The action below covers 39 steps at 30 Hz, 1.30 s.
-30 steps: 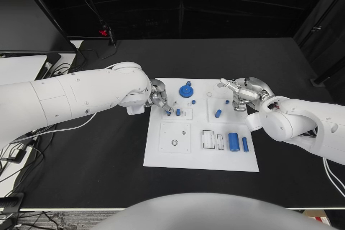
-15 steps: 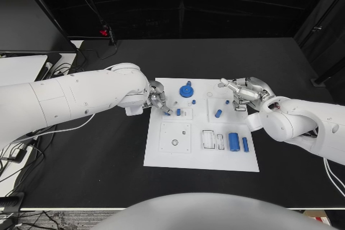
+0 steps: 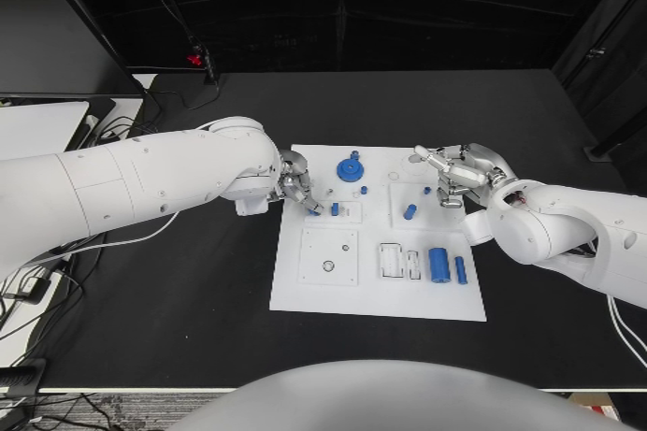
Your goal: Assemble the parts on the task board
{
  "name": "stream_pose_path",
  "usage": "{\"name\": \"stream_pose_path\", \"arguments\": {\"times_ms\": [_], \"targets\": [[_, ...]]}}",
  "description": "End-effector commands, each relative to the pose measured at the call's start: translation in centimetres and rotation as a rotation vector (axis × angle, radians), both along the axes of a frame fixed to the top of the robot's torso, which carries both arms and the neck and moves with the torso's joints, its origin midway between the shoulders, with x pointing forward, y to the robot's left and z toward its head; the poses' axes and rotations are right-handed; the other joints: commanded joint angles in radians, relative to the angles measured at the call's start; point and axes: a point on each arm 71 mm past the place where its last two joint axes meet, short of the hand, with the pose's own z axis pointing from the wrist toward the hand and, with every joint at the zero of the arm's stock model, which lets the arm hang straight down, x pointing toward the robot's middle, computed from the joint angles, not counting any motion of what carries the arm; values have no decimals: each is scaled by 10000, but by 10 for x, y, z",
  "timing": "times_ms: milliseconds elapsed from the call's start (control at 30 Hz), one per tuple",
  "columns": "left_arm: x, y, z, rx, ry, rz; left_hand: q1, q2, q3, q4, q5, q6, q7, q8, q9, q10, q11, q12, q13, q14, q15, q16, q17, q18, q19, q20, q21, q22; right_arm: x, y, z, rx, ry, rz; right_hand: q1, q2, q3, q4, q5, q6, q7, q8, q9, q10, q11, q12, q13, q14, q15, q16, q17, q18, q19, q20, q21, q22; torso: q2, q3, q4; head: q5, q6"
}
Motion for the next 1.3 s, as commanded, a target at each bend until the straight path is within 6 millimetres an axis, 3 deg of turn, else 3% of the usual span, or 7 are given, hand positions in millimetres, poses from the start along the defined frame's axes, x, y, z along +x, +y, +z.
{"name": "stream_pose_path", "arguments": {"times_ms": [33, 1100, 1300], "targets": [[0, 0, 0, 129, 27, -7, 871, 894, 231, -159, -42, 101, -67, 43, 20, 1132, -113, -26, 2609, 1049, -87, 8, 2634, -64, 1043, -55, 31, 2633, 0, 1, 1, 45, -93, 82, 65, 10, -46, -9, 32, -70, 190, 62, 14, 1041, 90, 25, 2632, 1039, 37, 25, 2635, 104, -70, -8, -18, 1775, -4, 0, 2, 4, -14], [-1, -6, -4, 361, 186, -319, 795, 905, 364, -156, -157, 35, -49, 33, 37, 1132, -95, -26, 2609, 1049, -72, 8, 2634, -64, 1043, -39, 31, 2633, 0, 2, 1, 55, -93, 106, 65, 10, -46, -9, 32, -70, 190, 62, 14, 1041, 90, 25, 2632, 1039, 37, 25, 2635, 104, -70, -8, -18, 1775, -2, -10, -4, -9, -78], [-1, -5, -5, 418, 248, -320, 745, 893, 424, -155, -212, -20, -31, 21, 46, 1132, -80, -26, 2609, 1049, -61, 8, 2634, -64, 1043, -31, 31, 2633, 0, 2, 1, 57, -88, 111, 65, 10, -46, -9, 32, -70, 190, 62, 14, 1041, 90, 25, 2632, 1039, 37, 25, 2635, 104, -70, -8, -18, 1775, -4, 2, 2, 4, -89]]}}
